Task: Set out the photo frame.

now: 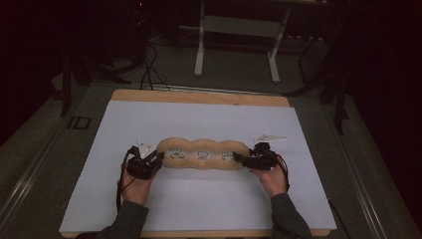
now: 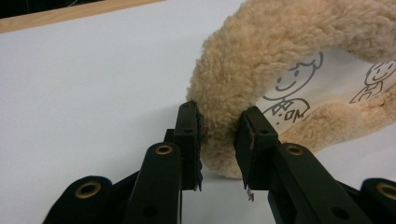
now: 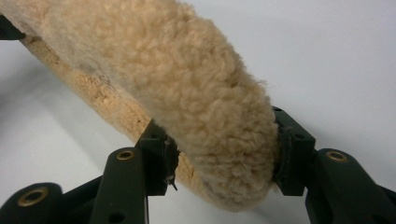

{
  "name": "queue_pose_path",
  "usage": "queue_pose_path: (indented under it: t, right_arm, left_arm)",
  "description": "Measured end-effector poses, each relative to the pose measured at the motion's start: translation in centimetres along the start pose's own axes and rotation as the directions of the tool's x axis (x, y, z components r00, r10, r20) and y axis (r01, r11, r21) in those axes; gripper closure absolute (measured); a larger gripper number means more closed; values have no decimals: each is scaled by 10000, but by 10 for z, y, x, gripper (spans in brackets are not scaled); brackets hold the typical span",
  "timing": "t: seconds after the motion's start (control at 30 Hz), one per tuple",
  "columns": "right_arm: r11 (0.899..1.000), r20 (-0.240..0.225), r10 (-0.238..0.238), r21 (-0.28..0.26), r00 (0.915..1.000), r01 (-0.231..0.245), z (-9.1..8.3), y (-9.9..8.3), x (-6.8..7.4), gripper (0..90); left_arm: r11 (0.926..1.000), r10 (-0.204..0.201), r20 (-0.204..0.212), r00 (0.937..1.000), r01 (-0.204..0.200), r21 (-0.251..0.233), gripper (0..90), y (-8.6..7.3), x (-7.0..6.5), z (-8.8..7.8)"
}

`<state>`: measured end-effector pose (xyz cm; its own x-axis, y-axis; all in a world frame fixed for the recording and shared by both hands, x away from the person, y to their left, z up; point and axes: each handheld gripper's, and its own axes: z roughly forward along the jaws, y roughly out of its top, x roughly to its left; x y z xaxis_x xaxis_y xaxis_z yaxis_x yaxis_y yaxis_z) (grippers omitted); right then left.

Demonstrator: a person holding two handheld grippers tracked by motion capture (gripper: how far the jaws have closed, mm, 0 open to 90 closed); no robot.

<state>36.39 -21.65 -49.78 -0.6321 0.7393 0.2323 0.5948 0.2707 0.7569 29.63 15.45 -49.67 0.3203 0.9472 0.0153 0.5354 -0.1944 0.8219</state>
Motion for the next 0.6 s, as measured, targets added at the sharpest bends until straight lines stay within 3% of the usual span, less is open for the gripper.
queue_pose_path:
  t: [0.4,0.6]
  right_arm:
    - [9980,-184,457,441,9988,-449,-2,5,-1,489]
    - [9970,-203,576,529,9981,-565,-4,4,-2,489]
  left_arm:
    - [9976,-521,560,9971,494,482,718,5,6,-1]
    - [9976,-515,634,9967,485,484,717,5,6,-2]
